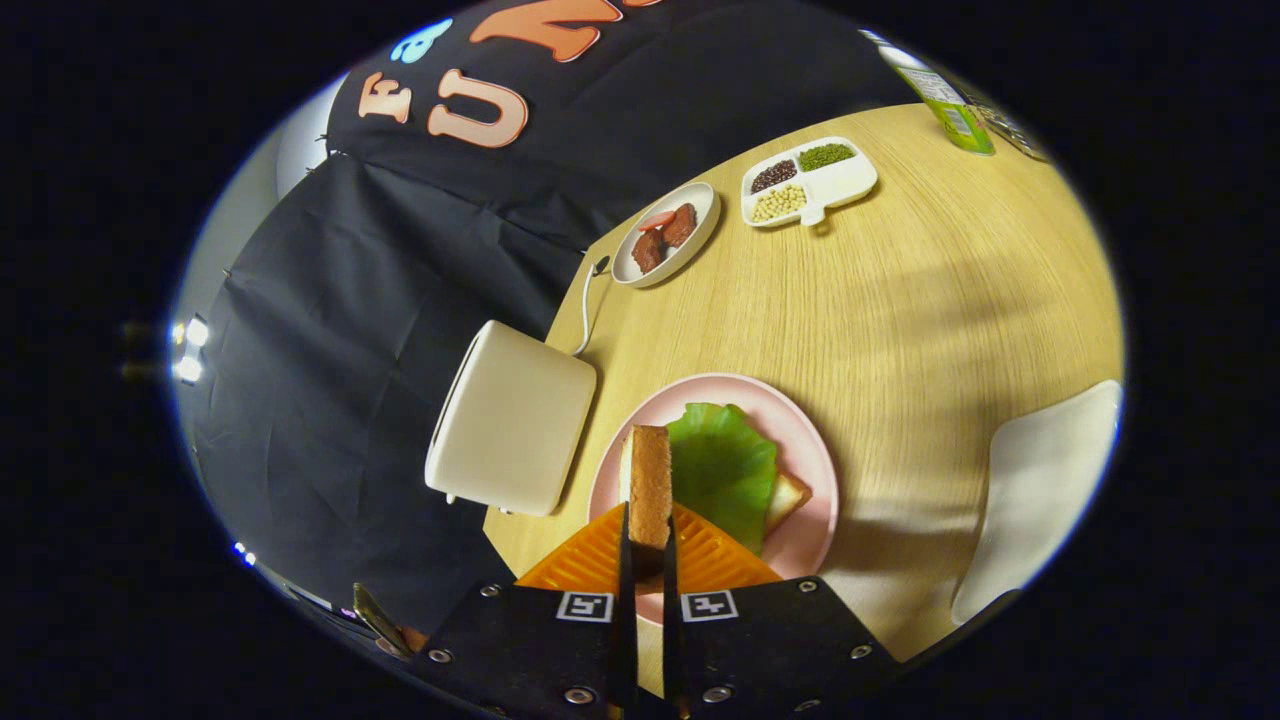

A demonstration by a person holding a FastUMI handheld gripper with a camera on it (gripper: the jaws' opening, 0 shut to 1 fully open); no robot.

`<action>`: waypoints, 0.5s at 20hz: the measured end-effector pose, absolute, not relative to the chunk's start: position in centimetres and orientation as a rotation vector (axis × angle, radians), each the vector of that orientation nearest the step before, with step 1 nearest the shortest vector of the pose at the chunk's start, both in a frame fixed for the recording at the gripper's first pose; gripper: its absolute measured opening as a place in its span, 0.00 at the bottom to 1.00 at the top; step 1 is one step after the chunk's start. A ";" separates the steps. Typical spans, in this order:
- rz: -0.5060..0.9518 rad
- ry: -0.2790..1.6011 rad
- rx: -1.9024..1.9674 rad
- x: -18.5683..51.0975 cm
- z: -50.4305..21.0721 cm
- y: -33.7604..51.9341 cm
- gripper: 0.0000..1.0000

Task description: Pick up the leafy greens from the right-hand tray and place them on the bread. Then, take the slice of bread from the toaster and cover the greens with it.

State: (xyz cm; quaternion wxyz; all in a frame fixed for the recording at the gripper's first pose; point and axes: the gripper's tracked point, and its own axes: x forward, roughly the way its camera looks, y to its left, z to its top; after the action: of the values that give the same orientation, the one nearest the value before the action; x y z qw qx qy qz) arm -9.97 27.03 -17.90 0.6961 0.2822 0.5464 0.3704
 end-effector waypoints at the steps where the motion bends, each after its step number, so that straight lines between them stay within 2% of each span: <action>1: 0.823 1.218 0.622 -10.0 -18.0 26.9 0.14; 4: 0.773 1.139 0.524 -9.1 -18.3 26.0 0.20; 9: 0.747 0.967 0.441 -7.5 -16.0 24.7 0.57; 10: 0.729 0.920 0.418 -6.9 -15.5 24.1 0.60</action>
State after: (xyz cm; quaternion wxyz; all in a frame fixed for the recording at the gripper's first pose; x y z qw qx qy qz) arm -6.86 24.10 -15.45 0.8122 0.1957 0.4307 0.3414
